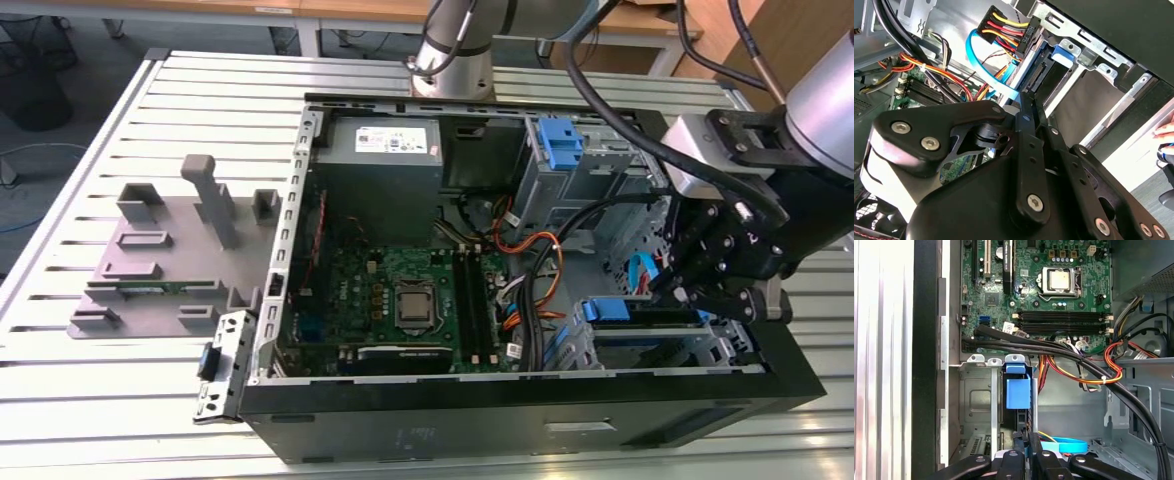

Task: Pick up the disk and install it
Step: 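Insert the first disk wire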

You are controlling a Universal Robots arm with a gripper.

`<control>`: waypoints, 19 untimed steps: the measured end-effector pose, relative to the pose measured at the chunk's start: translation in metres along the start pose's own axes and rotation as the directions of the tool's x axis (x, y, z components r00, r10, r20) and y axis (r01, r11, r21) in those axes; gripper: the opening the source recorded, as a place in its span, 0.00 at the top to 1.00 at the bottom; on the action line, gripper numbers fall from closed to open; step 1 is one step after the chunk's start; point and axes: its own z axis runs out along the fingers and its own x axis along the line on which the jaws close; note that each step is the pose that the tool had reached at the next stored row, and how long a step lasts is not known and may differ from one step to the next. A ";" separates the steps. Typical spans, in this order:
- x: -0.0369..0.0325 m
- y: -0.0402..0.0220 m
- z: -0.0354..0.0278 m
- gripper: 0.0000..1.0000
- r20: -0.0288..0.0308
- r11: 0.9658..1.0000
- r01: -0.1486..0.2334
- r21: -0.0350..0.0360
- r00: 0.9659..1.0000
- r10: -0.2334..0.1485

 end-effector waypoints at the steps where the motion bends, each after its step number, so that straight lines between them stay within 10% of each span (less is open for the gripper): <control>1: 0.0000 0.0000 0.0001 0.84 0.000 1.000 0.000 0.000 1.000 0.000; 19: 0.0002 -0.0002 0.0037 0.84 0.000 1.000 0.000 0.000 1.000 0.000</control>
